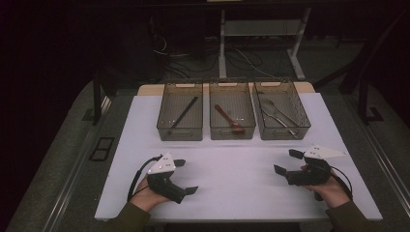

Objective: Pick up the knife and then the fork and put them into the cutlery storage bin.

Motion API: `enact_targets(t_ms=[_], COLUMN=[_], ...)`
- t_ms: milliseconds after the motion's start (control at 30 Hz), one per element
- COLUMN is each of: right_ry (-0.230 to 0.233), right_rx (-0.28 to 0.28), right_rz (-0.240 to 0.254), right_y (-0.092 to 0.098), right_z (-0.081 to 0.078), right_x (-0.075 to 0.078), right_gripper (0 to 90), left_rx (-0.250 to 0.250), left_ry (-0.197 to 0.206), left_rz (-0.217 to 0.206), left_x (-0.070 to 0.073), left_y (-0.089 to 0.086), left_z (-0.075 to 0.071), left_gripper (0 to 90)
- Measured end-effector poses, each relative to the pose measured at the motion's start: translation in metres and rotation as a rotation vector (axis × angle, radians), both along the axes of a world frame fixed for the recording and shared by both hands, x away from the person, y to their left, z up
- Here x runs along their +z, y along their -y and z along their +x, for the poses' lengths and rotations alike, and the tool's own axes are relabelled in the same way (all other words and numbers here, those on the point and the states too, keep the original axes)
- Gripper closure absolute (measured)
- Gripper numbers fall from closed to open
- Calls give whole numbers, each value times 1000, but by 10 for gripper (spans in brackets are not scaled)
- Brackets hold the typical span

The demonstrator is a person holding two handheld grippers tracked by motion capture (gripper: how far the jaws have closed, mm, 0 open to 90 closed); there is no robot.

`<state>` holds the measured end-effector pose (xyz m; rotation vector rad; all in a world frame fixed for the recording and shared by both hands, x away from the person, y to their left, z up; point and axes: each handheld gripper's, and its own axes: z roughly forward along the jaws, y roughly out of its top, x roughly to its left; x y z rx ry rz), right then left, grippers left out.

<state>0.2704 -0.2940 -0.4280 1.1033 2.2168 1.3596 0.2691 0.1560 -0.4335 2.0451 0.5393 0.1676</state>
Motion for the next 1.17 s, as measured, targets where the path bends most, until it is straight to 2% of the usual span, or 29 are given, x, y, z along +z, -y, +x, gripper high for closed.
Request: enact_targets(t_ms=[467, 600, 733, 867, 1167], right_ry=[-10, -10, -19, -32, -24], right_rx=[9, 11, 24, 30, 28], right_rz=[1, -3, -33, -42, -41], right_y=[7, 8, 7, 7, 7], right_z=[-18, -19, -18, -17, -17], right_x=[-6, -9, -13, -16, -15], right_gripper=[138, 138, 138, 138, 138], left_rx=[-7, -8, -5, -2, -1], left_ry=[1, 1, -2, -2, -2], left_rz=[8, 10, 8, 8, 10], left_x=[0, 0, 0, 0, -1], left_y=[0, 1, 0, 0, 0], left_z=[0, 0, 0, 0, 0], left_gripper=[0, 0, 0, 0, 0])
